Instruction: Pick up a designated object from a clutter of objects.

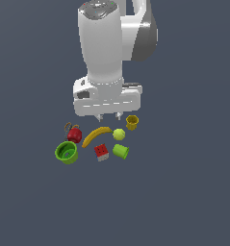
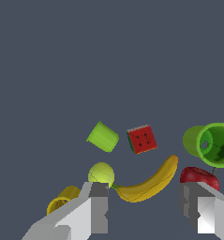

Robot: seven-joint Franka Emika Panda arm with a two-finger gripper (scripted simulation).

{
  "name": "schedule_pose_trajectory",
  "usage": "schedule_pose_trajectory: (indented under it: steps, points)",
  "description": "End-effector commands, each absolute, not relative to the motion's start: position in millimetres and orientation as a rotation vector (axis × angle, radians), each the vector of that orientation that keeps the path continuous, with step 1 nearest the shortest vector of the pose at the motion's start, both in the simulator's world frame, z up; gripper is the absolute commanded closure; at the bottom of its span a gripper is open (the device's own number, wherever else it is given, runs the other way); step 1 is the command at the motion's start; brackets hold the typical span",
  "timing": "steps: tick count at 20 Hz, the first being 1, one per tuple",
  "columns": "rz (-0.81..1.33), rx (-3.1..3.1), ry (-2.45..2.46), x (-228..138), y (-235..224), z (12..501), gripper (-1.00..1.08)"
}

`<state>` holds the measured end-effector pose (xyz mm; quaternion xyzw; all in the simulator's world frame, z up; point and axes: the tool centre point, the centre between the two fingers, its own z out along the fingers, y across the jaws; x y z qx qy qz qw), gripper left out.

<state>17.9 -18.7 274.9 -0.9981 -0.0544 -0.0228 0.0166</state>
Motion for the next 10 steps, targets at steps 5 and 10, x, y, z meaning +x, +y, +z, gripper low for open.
schedule_pose_trajectory:
  steps: [5,10]
  points:
    - [-0.14,-3.083,-0.298,28.2,-47.0,240.5,-0.2]
    - [-0.195,-3.072,-0.396,32.9,-71.0,213.5,-0.2]
